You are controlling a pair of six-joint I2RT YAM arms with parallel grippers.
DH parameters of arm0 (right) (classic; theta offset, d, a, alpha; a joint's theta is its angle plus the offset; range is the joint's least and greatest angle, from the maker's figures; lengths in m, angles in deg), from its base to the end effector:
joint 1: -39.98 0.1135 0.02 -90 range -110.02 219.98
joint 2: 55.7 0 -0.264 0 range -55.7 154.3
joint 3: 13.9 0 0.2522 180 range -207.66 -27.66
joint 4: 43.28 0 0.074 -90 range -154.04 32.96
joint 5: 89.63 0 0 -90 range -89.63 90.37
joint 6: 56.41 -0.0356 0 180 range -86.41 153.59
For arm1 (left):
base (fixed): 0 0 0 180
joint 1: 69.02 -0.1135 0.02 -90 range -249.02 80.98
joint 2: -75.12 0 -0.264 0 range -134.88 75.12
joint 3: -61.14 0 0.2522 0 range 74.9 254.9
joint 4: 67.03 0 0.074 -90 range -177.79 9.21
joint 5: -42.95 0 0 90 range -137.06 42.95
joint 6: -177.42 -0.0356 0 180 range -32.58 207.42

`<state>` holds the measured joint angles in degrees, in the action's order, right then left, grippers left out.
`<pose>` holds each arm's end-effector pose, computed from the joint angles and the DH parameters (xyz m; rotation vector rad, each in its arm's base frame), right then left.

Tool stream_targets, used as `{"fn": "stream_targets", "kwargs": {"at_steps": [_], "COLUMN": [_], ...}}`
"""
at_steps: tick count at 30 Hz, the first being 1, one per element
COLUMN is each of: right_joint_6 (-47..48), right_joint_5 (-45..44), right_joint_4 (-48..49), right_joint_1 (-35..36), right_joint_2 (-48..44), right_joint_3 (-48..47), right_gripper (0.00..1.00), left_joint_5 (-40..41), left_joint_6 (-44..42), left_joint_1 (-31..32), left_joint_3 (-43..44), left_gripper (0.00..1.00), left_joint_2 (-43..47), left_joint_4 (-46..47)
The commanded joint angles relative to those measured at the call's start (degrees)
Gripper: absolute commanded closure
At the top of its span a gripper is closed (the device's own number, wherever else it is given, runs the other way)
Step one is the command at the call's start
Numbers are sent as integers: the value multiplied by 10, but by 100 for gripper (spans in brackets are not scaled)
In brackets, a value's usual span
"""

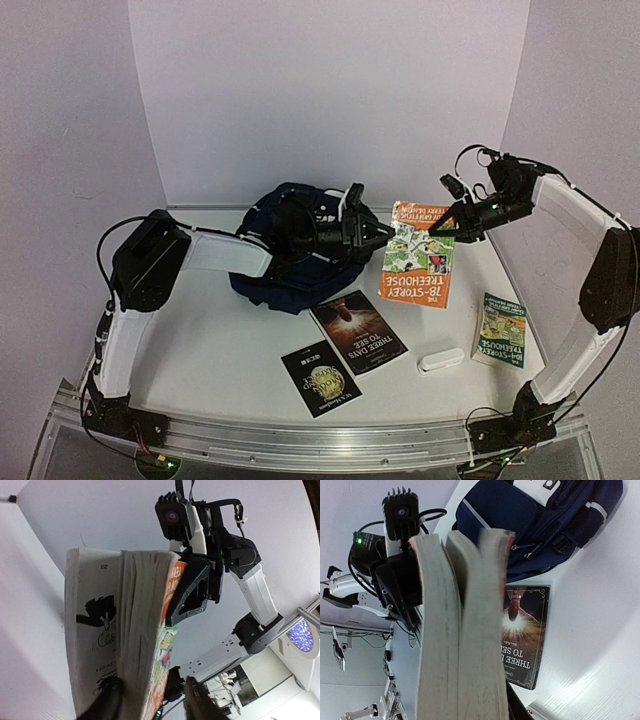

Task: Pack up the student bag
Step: Pick up the book from the center of the board.

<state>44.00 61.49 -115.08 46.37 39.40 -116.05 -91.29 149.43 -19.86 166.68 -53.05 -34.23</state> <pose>0.3271 0.0680 0.3249 -0.6485 2.2716 1.3636 0.3173 -0.4050 0.2416 0.6156 1.7394 -2.0178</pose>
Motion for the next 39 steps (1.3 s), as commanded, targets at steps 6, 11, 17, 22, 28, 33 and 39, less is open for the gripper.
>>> {"fn": "stream_targets", "kwargs": {"at_steps": [6, 11, 17, 22, 28, 33, 39], "right_joint_6": [-202, -430, -534, -571, -609, -657, -670], "right_joint_5": [6, -17, -53, -69, -72, -66, -61], "right_joint_4": [195, 463, 579, 643, 700, 760, 783], "right_joint_1": [15, 16, 58, 97, 128, 135, 152], "right_joint_2": [-10, -17, 1, 11, 9, 9, 8], "right_joint_3": [-38, 6, 8, 17, 44, 68, 100], "right_gripper": [91, 100, 100, 100, 100, 100, 100], "left_joint_5": [225, 251, 256, 264, 280, 310, 334], "left_joint_6": [-36, -9, 39, 32, 61, 64, 29], "left_joint_1": [-14, -13, 0, 14, 15, 15, 13], "left_joint_3": [-168, -250, -294, -284, -275, -289, -326], "left_gripper": [6, 0, 0, 0, 0, 16, 41], "left_joint_2": [175, 200, 179, 170, 147, 146, 179], "left_joint_4": [32, 93, 212, 239, 296, 347, 363]}}
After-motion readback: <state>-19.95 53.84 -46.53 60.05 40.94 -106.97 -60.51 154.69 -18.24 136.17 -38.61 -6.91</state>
